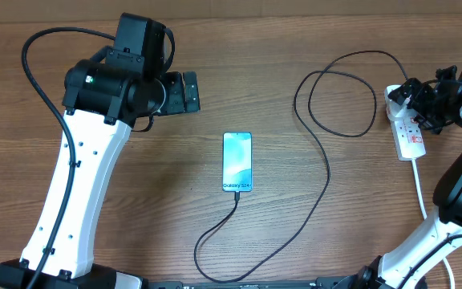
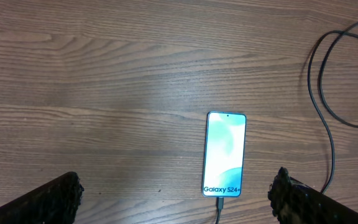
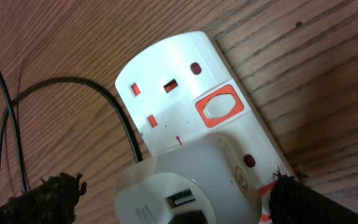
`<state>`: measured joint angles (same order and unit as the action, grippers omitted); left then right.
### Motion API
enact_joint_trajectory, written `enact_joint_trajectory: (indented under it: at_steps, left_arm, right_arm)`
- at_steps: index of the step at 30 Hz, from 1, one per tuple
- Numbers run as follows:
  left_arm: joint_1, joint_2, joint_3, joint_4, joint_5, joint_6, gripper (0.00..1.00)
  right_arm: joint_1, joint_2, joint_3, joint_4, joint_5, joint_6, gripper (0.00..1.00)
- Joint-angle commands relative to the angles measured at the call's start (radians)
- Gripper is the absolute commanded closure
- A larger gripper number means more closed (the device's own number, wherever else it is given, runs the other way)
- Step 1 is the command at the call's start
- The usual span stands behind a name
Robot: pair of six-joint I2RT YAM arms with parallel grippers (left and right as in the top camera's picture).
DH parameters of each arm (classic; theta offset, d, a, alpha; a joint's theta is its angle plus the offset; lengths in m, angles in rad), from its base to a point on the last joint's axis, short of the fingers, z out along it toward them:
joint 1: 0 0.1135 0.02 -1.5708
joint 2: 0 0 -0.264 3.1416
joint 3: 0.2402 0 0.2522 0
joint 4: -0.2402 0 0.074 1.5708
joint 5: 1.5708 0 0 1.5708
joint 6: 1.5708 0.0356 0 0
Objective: Plug charger to phone and switch on socket
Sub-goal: 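Press the orange switch beside the charger with the right gripper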
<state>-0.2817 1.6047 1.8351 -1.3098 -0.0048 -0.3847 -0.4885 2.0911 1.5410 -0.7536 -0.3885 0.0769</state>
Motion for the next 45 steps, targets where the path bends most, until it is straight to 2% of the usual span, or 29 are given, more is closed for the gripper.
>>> enact_joint_trajectory:
  at_steps: [1, 45]
  left_arm:
    - [-0.006, 0.005, 0.008, 0.002, -0.014, 0.019, 0.0]
    - [-0.006, 0.005, 0.008, 0.002, -0.014, 0.019, 0.0]
  right_arm:
    - [0.01, 0.006, 0.027, -0.012, -0.025, -0.008, 0.0]
    - [0.011, 0.006, -0.048, -0.017, -0.107, 0.001, 0.02]
